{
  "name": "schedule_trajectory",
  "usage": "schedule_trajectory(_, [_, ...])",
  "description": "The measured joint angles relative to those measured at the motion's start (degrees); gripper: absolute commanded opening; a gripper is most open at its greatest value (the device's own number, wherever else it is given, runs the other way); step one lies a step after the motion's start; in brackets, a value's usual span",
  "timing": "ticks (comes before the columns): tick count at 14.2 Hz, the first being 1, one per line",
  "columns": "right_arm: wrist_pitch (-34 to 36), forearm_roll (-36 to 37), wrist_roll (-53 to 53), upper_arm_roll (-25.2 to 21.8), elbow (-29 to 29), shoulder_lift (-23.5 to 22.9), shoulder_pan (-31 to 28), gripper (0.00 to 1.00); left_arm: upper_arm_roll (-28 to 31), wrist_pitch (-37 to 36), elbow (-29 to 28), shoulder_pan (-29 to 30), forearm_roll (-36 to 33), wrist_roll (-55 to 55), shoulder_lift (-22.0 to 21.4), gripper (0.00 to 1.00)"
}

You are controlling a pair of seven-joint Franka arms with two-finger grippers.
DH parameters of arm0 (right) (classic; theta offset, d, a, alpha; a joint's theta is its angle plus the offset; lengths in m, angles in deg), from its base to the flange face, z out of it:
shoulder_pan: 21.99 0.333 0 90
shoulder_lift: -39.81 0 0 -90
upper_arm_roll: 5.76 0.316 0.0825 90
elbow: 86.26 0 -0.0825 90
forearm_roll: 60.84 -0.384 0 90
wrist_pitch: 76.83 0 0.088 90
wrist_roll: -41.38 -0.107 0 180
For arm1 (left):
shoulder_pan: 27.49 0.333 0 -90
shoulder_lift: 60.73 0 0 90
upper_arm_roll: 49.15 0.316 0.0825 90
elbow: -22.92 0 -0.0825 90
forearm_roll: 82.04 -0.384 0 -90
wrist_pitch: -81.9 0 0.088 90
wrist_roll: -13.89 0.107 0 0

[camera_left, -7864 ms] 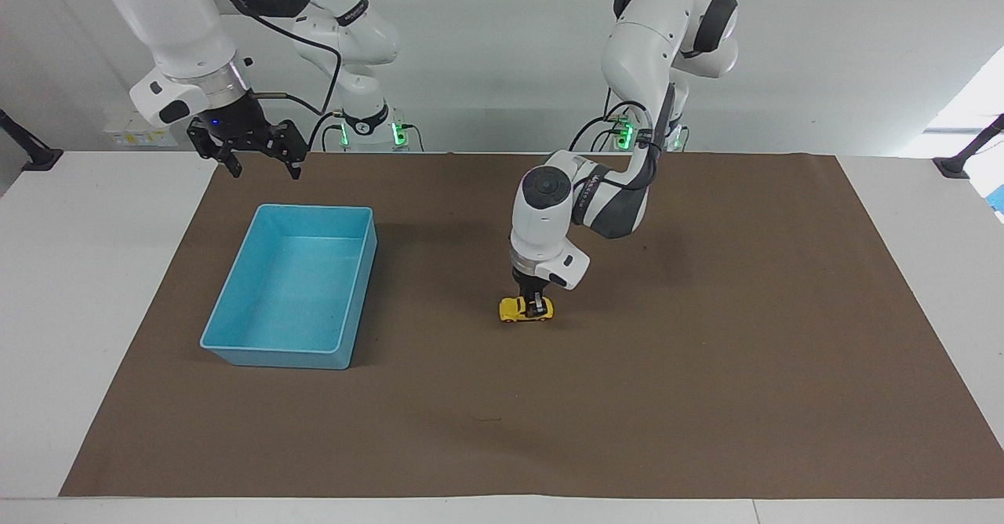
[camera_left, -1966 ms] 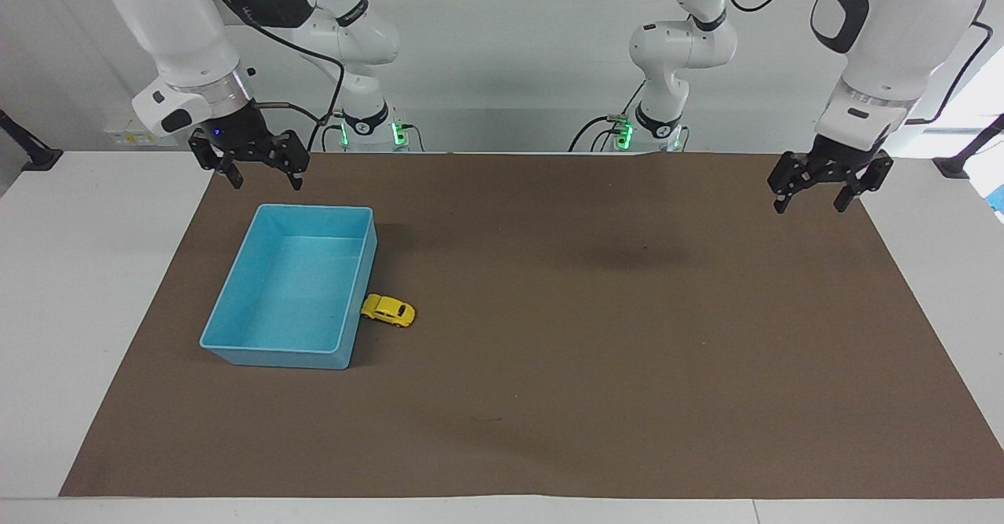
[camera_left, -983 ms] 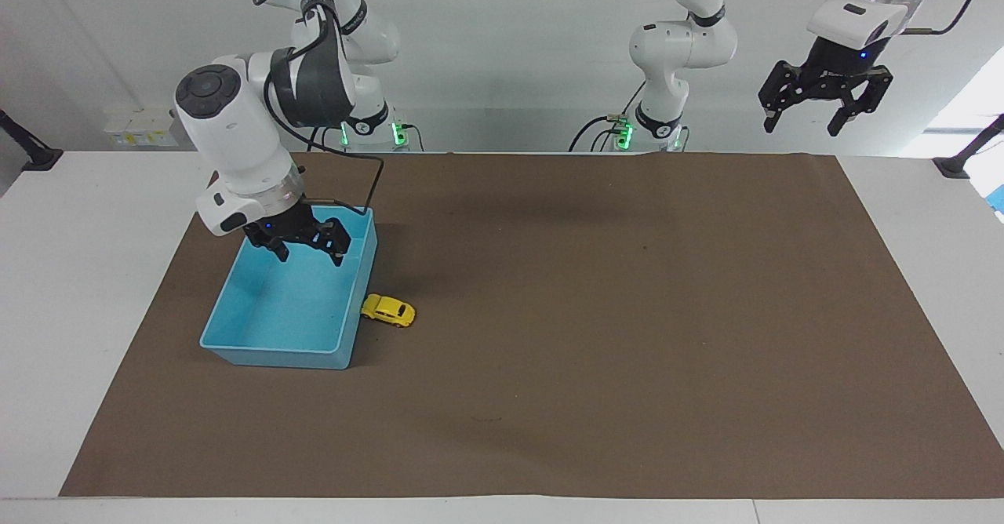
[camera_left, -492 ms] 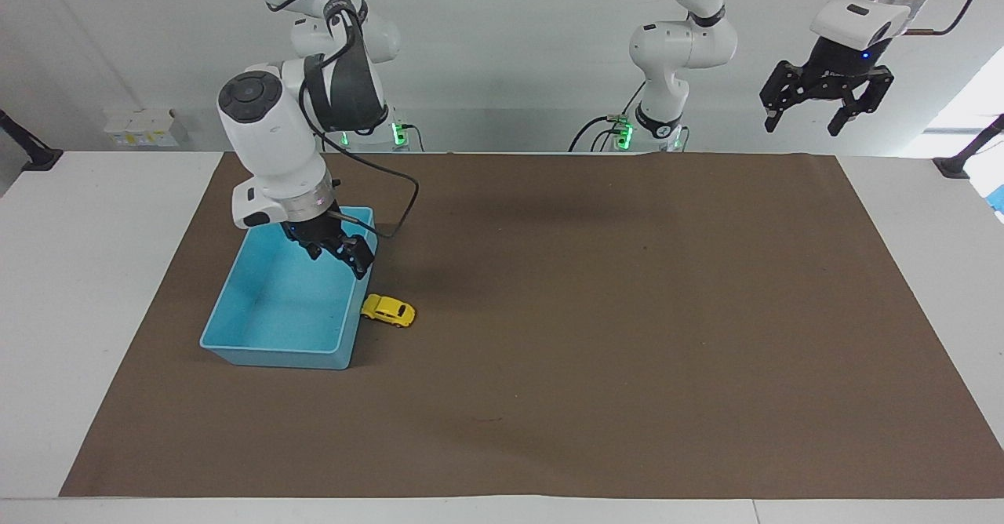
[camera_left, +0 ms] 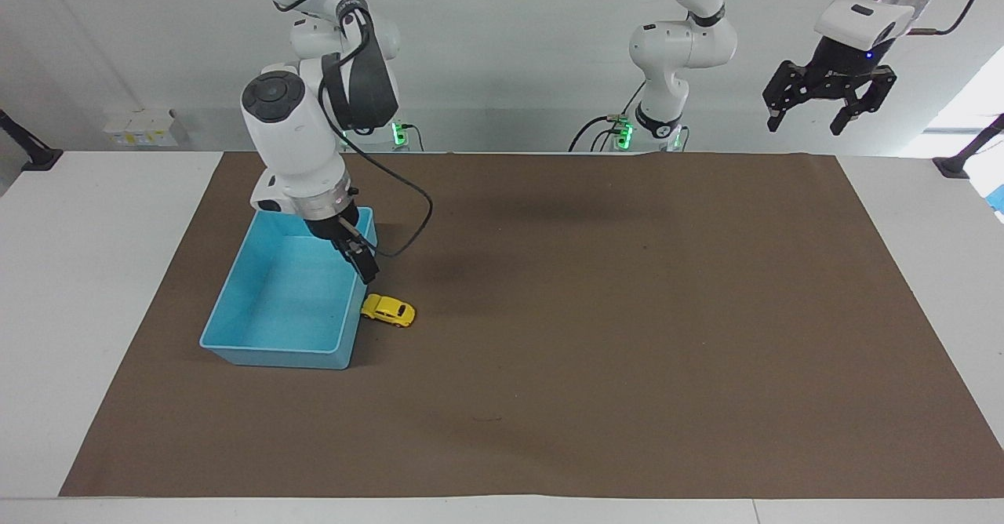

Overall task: Wind up and store yellow beetle car
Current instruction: 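Move the right gripper off the bin rim toward the car, then lower the right gripper over the car beside the bin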

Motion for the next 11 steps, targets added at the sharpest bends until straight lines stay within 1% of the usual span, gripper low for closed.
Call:
schedule_trajectory(6, [-2.61, 0.03, -20.21, 0.03, -0.79, -0.16, 1.36, 1.00, 0.00, -0.05, 0.00, 0.00, 0.01, 0.00, 0.00, 1.00])
schedule_trajectory(8, [-4.75, 0.06, -27.63, 0.04, -1.34, -0.73, 2.39, 1.00, 0.00, -0.05, 0.00, 0.00, 0.01, 0.00, 0.00, 1.00])
schedule_trajectory(11, [-6.91, 0.06, -32.56, 0.04, -1.84, -2.25, 2.85, 1.00, 0.00, -0.06, 0.00, 0.00, 0.01, 0.00, 0.00, 1.00])
